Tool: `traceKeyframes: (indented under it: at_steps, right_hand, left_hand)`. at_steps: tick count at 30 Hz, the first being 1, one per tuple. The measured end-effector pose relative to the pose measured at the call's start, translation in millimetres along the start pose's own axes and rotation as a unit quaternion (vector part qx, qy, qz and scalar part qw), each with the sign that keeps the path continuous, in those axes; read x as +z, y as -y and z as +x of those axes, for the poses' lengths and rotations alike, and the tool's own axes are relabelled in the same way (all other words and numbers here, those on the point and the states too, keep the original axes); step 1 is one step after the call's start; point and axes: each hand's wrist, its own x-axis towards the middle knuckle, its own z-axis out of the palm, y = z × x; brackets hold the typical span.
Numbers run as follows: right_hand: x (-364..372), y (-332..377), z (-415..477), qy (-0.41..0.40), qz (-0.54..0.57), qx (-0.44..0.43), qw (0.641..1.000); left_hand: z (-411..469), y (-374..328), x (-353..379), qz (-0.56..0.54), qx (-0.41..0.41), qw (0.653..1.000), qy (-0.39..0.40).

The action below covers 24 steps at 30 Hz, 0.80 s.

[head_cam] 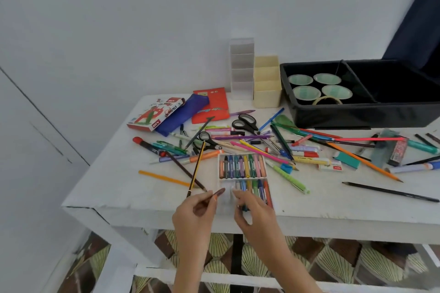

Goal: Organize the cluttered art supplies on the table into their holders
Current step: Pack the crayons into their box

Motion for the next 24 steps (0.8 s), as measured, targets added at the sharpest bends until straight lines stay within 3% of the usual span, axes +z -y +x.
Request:
traceKeyframes:
  at_steps: [4, 11, 17, 24]
  right_hand:
    - [9, -3, -1, 0.0, -0.062, -0.029, 0.998]
    - [20, -12, -1, -0.018, -0.133, -0.092, 0.987]
    - [22, -7, -10, -0.053, -0.175, -0.067, 0.981]
    - [25, -4, -13, 0.009, -0.211, -0.047, 0.976]
  left_hand:
    - [-11, 6, 4, 0.023, 0.07, 0.997, 0.019]
    - [-11, 13, 7, 0.067, 0.115, 0.991, 0.023]
    - [-15, 8, 8, 0.06, 0.122, 0.991, 0.002]
    - [-16, 11, 12, 0.096, 0.136, 0.984, 0.066]
